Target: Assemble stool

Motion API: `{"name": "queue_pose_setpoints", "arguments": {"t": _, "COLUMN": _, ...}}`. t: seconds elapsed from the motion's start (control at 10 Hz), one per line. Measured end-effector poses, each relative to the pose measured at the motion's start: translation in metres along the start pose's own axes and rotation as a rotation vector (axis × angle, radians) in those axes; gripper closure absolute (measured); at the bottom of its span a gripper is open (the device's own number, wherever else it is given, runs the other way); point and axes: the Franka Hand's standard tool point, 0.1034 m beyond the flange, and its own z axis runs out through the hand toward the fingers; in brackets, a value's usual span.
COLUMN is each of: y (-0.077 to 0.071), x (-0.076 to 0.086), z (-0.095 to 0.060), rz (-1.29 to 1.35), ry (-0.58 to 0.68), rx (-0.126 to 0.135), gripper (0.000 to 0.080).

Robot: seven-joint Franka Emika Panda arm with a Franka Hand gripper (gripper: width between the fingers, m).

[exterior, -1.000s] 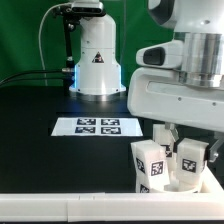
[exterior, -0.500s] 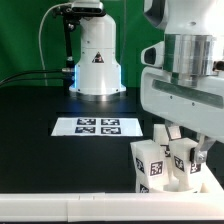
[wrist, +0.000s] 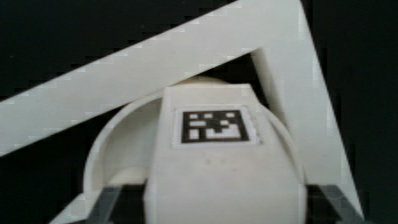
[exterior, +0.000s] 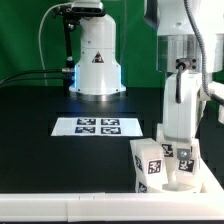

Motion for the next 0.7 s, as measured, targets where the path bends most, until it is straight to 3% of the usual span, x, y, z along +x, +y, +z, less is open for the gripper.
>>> {"name": "queue_pose_setpoints", "arguments": {"t": 0.4, "y": 0.0005, "x": 0.0006, "z": 0.0008, "rz": 0.086, "ry": -0.021, "rx": -0.001, "gripper": 0.0466}}
{"name": "queue_pose_setpoints", "arguments": {"t": 0.6, "y": 0.0037, "x": 0.0012, "z": 0.0007, "rz": 0.159, "ry": -0.048, "rx": 0.055, "gripper": 0.0466}}
{"name": "queue_pose_setpoints", "arguments": {"t": 0.7, "y": 0.0041, "x": 0.0011, "z": 0.0006, "rz": 0.106, "ry": -0.042, "rx": 0.055, "gripper": 0.0466}}
